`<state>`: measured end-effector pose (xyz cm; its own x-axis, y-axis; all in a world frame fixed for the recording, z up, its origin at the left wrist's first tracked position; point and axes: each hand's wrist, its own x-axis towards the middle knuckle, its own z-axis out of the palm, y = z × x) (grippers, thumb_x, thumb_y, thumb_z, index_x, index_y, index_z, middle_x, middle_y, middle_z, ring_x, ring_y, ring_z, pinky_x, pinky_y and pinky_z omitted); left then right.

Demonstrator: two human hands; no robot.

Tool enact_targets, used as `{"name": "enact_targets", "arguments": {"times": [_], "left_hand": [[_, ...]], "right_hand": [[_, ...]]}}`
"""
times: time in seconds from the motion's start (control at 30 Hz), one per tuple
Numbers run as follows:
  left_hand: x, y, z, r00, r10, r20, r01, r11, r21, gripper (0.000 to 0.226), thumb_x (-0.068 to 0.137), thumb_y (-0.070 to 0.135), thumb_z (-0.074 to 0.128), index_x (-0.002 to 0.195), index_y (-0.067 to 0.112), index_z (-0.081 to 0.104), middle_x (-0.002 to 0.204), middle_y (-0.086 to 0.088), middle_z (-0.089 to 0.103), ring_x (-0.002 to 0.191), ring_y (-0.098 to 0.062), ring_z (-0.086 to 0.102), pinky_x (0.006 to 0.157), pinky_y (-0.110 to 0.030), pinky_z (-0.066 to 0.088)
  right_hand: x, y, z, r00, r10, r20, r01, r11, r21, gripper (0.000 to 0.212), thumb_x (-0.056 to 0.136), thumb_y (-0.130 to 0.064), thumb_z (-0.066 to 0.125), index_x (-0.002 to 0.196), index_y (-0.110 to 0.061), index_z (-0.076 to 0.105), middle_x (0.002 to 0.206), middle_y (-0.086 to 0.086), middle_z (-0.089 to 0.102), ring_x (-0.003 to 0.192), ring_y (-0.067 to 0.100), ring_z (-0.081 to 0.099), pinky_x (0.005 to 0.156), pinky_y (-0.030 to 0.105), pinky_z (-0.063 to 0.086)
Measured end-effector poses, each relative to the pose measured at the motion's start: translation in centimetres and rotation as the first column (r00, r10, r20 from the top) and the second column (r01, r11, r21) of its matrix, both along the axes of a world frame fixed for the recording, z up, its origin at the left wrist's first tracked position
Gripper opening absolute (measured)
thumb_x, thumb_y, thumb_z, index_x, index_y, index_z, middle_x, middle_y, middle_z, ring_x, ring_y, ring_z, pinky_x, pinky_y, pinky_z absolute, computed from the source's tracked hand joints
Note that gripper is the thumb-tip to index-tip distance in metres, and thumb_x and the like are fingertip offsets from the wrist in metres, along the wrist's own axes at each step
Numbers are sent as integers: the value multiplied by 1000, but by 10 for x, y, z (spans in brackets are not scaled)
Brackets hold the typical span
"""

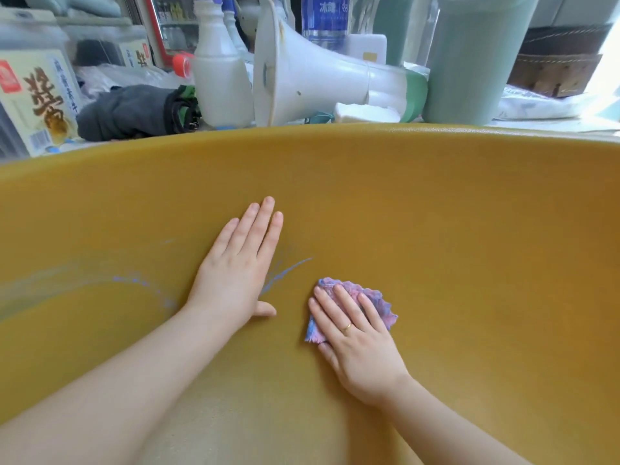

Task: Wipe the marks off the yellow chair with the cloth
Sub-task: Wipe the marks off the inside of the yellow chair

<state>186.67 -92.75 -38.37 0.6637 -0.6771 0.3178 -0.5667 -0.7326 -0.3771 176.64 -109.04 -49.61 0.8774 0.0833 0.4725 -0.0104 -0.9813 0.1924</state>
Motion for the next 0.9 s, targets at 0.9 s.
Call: {"name": "enact_targets", "arguments": {"times": [0.9], "left_hand": [[4,34,-1,986,136,-98,-133,991,33,135,64,63,67,136,11,-34,123,-11,-55,137,-34,-28,105,-41,-21]], "right_hand": [[16,32,-4,976,220,-2,-219,973,-67,54,94,-44,24,143,-21,26,150,-6,23,143,15,-1,111,37,8]]}}
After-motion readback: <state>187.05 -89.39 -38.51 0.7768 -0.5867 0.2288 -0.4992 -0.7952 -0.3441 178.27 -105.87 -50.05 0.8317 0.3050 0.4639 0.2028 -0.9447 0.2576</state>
